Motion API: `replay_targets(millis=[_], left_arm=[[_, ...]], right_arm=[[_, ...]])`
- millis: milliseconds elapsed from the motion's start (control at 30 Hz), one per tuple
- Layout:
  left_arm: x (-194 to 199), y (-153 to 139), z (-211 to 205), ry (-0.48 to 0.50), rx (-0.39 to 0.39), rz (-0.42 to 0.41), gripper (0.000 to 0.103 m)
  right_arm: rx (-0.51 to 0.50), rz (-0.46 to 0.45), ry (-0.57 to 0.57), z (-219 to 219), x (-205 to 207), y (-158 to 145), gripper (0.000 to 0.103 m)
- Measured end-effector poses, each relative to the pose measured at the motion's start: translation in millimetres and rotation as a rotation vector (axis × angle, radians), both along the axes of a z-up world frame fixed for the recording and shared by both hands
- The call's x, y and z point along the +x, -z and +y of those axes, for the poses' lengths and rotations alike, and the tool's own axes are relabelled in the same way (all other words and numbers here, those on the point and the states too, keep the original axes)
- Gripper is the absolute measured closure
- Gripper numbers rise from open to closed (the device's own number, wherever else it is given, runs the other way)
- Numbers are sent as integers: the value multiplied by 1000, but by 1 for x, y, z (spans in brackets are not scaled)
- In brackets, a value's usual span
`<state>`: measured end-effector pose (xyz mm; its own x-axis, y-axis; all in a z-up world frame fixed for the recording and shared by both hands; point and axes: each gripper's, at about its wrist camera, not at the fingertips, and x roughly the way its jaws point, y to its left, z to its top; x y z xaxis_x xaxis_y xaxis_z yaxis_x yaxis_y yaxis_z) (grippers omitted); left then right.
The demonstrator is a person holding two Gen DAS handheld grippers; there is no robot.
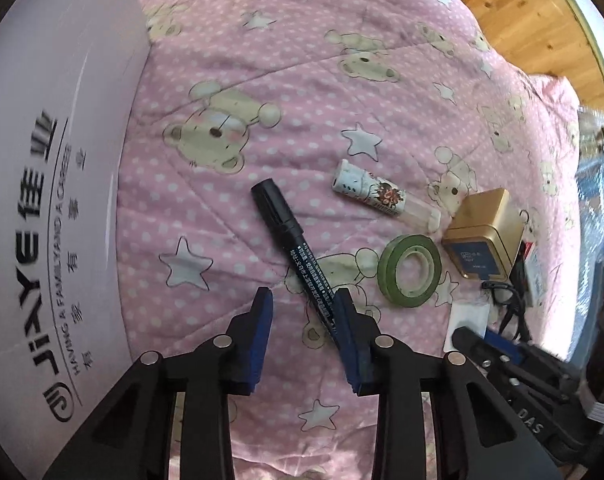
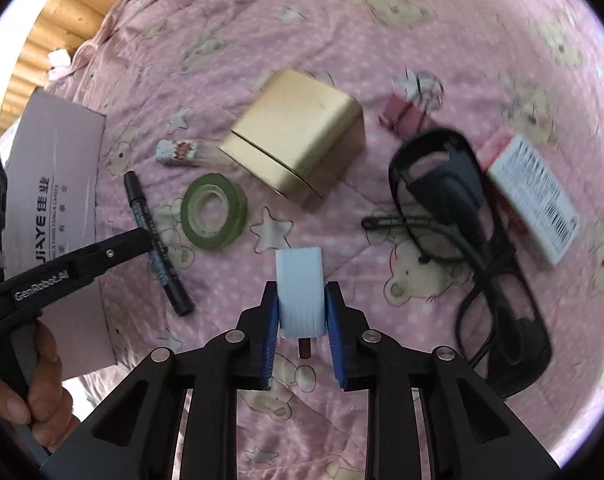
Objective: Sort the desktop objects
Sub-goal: 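Grasp the black marker with the left tool while the right tool grasps the white charger, then lift the black marker and white charger off the quilt with both tools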
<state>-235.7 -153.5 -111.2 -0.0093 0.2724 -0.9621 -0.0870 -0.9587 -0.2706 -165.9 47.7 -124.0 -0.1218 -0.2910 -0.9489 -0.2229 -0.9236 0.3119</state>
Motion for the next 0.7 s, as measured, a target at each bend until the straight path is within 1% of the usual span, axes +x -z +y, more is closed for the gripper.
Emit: replay_targets(millis=[33, 67, 133, 167, 233, 267, 300, 333, 400, 467, 533, 567, 633, 700], left_arm=[[0, 4, -3, -18, 9, -19, 57], [0, 5, -3, -33, 20, -28, 55], [-1, 6, 0, -48, 44, -19, 43], [-1, 6, 3, -49, 45, -11, 42], [-2, 4, 11, -29, 12, 18, 41], [-2, 3, 15, -14, -3, 31, 45], [-2, 2, 17, 1, -11, 40, 72], [-3, 1, 18, 7, -6, 37, 83], [-3, -1, 15, 6, 5, 33, 88], [-1, -8, 16, 8, 5, 37, 89], [5, -18, 30, 0, 12, 40, 89], [4, -20, 30, 2, 20, 42, 89], [6, -23, 27, 5, 27, 48, 89], [12, -14, 9, 10, 33, 48, 89]], right_arm=[[-13, -5, 16, 1, 1, 3, 73], [-15, -1, 21, 2, 2, 3, 73], [-2, 10, 18, -1, 1, 2, 72], [5, 16, 19, -2, 1, 2, 72], [24, 26, -1, -5, 1, 2, 77], [24, 28, -10, -5, 0, 1, 79], [15, 28, -9, -4, 1, 0, 81], [4, 28, -4, -1, 2, 0, 81], [-6, 32, 0, 1, 5, -3, 81], [-10, 36, 1, 1, 6, -5, 81], [-13, 42, 3, 1, 8, -7, 81], [-15, 45, 5, 1, 9, -8, 81], [-18, 49, 11, 1, 11, -10, 81], [-24, 53, 17, 2, 12, -12, 81]])
